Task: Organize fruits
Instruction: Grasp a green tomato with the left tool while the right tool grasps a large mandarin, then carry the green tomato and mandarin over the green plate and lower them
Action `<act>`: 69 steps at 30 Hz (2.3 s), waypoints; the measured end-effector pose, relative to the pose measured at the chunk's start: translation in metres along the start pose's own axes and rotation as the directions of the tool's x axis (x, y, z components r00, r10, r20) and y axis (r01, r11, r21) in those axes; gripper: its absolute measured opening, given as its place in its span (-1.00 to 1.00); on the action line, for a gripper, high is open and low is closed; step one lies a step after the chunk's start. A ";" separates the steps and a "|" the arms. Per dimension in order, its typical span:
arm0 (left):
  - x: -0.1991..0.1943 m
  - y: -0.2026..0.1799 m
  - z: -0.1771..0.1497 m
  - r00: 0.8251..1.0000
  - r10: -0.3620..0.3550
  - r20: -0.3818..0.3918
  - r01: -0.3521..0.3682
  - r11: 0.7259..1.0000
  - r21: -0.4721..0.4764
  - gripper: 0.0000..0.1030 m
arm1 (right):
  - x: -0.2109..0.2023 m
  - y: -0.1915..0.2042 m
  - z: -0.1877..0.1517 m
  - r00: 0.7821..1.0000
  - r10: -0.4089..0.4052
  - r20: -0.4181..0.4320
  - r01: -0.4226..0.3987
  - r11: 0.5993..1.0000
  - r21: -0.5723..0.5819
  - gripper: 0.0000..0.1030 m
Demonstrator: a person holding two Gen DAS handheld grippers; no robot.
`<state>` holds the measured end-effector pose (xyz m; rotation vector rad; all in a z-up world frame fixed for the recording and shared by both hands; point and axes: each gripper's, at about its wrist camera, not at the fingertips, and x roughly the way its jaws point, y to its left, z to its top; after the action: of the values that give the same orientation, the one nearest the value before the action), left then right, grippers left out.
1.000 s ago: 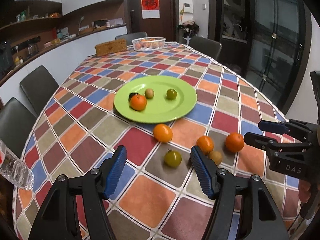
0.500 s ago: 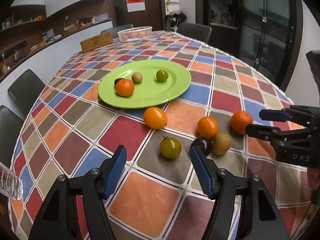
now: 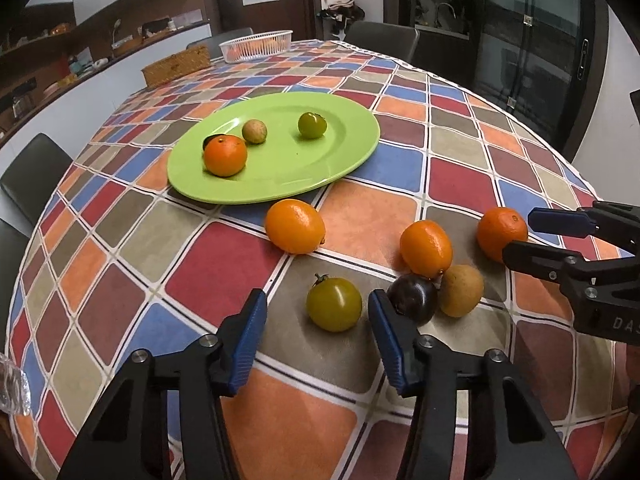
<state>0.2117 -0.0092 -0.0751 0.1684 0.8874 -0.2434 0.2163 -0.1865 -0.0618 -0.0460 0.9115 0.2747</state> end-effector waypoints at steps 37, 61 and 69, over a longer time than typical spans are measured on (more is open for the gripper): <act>-0.054 -0.006 0.015 0.994 -0.043 0.100 0.051 0.996 -0.076 -0.47 | -0.030 0.010 0.016 0.989 0.112 0.092 -0.112 0.994 -0.013 -0.19; -0.055 0.014 0.080 0.982 -0.024 0.187 0.039 0.996 -0.079 -0.47 | -0.027 0.020 0.088 0.968 0.181 0.173 -0.166 0.981 -0.098 -0.19; -0.031 0.036 0.111 0.987 -0.026 0.157 0.042 0.994 -0.099 -0.47 | -0.006 0.015 0.132 0.969 0.179 0.169 -0.163 0.981 -0.105 -0.19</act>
<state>0.2850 0.0024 0.0196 0.0385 0.7465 -0.2395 0.3110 -0.1524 0.0257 -0.0264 0.7259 0.4736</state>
